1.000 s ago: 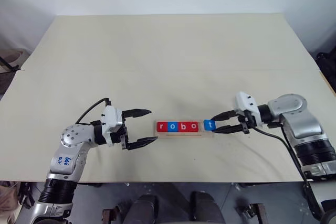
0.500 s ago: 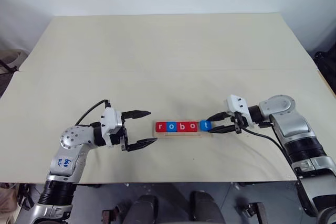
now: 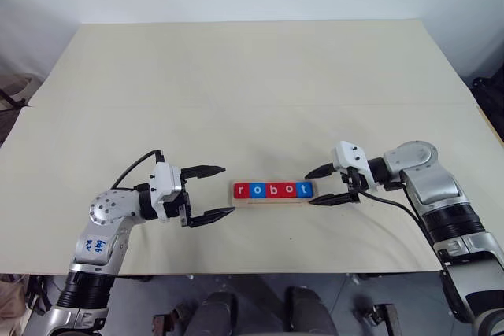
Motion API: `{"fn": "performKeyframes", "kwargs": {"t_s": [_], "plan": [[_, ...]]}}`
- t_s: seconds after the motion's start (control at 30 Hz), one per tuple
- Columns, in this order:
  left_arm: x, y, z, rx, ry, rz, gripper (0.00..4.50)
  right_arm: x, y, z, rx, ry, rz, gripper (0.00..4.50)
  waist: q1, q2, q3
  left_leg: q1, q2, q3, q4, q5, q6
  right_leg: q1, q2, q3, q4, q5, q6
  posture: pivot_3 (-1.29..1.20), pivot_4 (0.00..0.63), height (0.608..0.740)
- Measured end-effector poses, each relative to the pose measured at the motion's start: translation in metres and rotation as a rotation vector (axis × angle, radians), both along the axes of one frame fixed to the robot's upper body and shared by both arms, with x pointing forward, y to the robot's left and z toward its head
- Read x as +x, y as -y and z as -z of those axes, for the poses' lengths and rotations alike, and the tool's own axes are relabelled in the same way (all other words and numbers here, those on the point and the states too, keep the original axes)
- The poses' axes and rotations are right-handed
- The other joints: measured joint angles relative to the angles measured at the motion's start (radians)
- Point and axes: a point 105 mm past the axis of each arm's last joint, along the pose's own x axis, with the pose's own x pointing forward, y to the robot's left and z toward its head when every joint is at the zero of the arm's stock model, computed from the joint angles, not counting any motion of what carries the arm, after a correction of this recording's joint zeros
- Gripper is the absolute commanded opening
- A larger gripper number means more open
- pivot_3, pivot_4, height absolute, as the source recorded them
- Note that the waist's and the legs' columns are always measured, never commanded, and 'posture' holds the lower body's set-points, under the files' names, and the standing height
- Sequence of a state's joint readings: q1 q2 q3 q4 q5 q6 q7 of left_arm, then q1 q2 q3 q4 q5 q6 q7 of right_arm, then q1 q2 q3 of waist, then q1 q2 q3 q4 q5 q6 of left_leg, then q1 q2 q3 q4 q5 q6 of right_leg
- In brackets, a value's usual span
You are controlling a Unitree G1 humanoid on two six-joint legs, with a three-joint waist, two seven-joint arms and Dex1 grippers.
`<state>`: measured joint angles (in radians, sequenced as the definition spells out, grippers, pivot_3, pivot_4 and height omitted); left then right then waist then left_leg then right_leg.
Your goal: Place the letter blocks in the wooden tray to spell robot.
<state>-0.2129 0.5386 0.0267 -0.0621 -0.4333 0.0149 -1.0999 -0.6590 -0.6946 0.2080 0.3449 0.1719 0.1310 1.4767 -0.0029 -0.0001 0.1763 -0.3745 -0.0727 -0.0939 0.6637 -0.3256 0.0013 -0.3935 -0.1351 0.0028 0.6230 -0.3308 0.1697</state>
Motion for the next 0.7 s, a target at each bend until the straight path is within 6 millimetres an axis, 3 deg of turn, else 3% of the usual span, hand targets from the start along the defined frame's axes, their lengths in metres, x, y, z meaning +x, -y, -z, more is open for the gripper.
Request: {"fn": "performKeyframes", "kwargs": {"t_s": [0.13,0.27,0.37,0.5,0.6,0.7], "plan": [[0.000,0.000,0.000,0.000,0.003,0.002,4.50,-0.002,0.003,-0.017,0.051,0.024,0.011,4.46,0.001,0.000,0.000,0.000,0.000,0.000,0.000,0.000,0.000,0.000,0.000,0.000,0.000,0.000,0.000,0.00,0.150,0.740],[0.000,-0.003,0.004,-0.001,-0.006,-0.008,4.50,-0.011,0.024,-0.024,0.066,0.027,0.056,4.46,0.009,0.000,0.000,0.000,-0.001,-0.002,0.000,0.000,0.000,0.001,-0.001,-0.001,-0.001,0.000,0.000,0.00,0.150,0.740],[0.001,-0.006,0.008,-0.002,-0.021,-0.022,4.50,-0.017,0.039,-0.011,0.070,-0.010,0.114,3.86,0.006,0.000,0.000,-0.001,-0.001,-0.002,0.000,0.000,0.000,0.001,-0.001,-0.001,-0.001,0.000,0.000,0.00,0.150,0.740],[0.000,-0.015,0.015,0.006,-0.038,-0.052,4.50,-0.025,0.065,0.001,0.107,-0.029,0.228,2.56,0.005,0.000,0.000,-0.001,0.000,-0.002,0.000,0.000,0.000,0.001,0.000,-0.001,-0.001,0.000,0.000,0.00,0.150,0.740],[-0.001,-0.028,0.019,0.018,-0.059,-0.097,4.50,-0.031,0.078,0.004,0.154,-0.022,0.303,2.56,0.001,0.000,0.000,-0.001,0.000,-0.002,-0.001,0.000,0.000,0.000,0.000,-0.001,-0.001,0.000,0.000,0.00,0.150,0.740],[0.000,-0.040,0.018,0.030,-0.069,-0.136,4.50,-0.035,0.083,-0.004,0.206,0.019,0.339,3.23,0.001,0.000,0.000,0.000,0.000,-0.001,0.000,0.000,0.000,0.000,0.000,-0.001,0.000,0.000,0.000,0.00,0.150,0.740]]}}
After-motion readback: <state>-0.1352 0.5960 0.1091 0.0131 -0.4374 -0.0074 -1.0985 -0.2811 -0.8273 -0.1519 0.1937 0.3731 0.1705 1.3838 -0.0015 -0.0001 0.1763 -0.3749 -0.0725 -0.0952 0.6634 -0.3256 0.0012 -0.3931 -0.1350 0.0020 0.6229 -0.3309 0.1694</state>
